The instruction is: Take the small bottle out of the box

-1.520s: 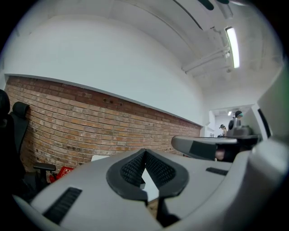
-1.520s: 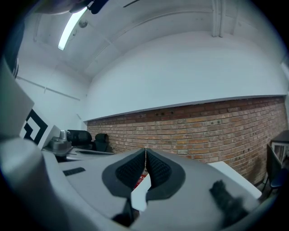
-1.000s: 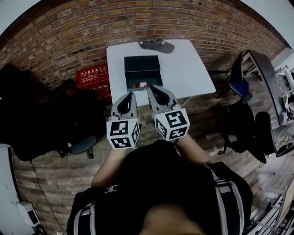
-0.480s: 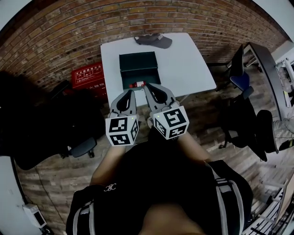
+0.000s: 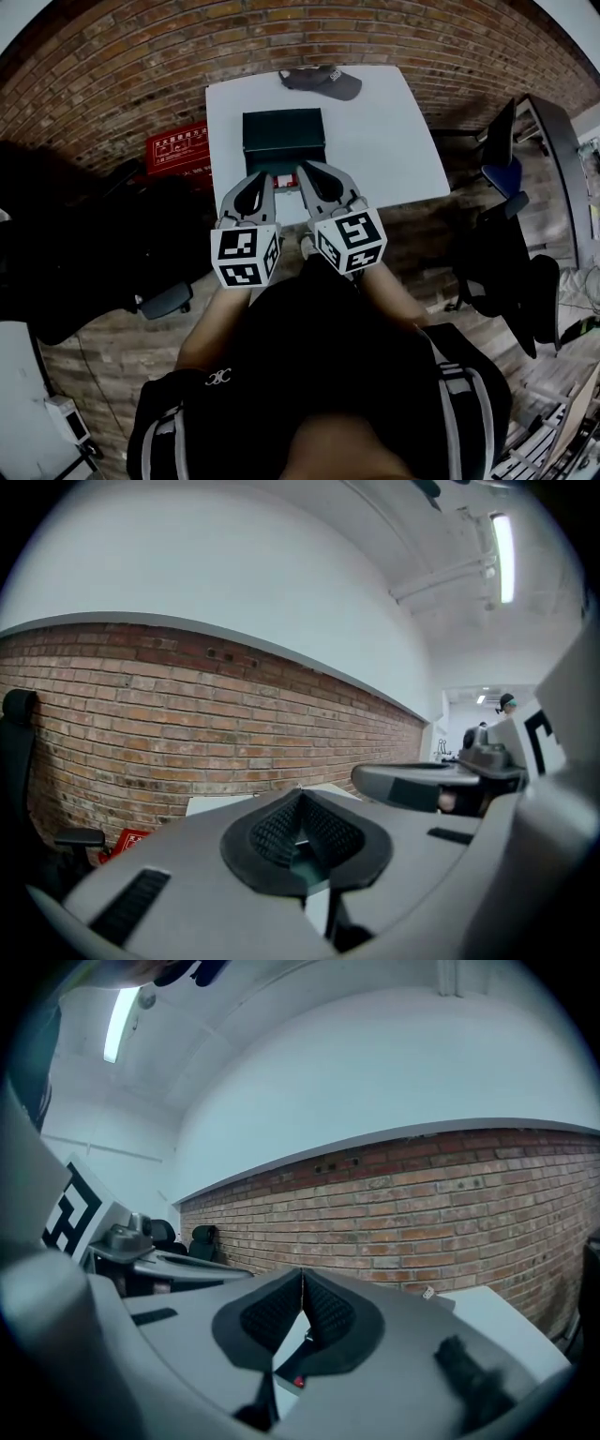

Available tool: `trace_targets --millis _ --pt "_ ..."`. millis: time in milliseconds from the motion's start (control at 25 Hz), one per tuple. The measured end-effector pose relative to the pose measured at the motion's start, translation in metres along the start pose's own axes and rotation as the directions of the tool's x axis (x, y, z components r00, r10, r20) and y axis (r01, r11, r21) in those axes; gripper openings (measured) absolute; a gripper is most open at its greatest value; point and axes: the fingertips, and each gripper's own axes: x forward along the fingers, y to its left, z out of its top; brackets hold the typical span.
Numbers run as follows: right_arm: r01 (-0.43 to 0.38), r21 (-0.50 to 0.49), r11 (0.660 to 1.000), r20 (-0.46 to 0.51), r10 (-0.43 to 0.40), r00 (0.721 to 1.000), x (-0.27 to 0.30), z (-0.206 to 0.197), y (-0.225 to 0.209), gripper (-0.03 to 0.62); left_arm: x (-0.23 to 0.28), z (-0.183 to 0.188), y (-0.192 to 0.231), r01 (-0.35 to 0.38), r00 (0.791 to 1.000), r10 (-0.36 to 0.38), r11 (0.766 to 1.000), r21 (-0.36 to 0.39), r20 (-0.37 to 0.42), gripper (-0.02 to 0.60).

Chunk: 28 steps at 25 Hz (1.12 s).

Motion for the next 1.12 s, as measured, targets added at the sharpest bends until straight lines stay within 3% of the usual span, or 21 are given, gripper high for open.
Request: trace_targets --millis 600,920,1120 --pt "-0.159 -0.004 0.987 -0.167 0.156 0.974 0.068 -0.050 -0.025 0.031 0.042 -0.010 0.039 -0.140 0.989 0.139 0.990 -0.031 -0.058 0.012" --pt "-0.350 0.008 0.937 -0.368 0.329 0.870 0.081 -0.109 -0.018 0.031 0.054 -0.025 0.042 -0.166 0.983 0.160 0.984 -0.061 -0.092 0.012" --pt "-0.404 0.001 0.915 -0.418 0.367 0.831 0.086 -0.130 -0.028 0.031 0.059 -0.038 0.049 -0.212 0.970 0.200 0.974 -0.076 -0.137 0.012"
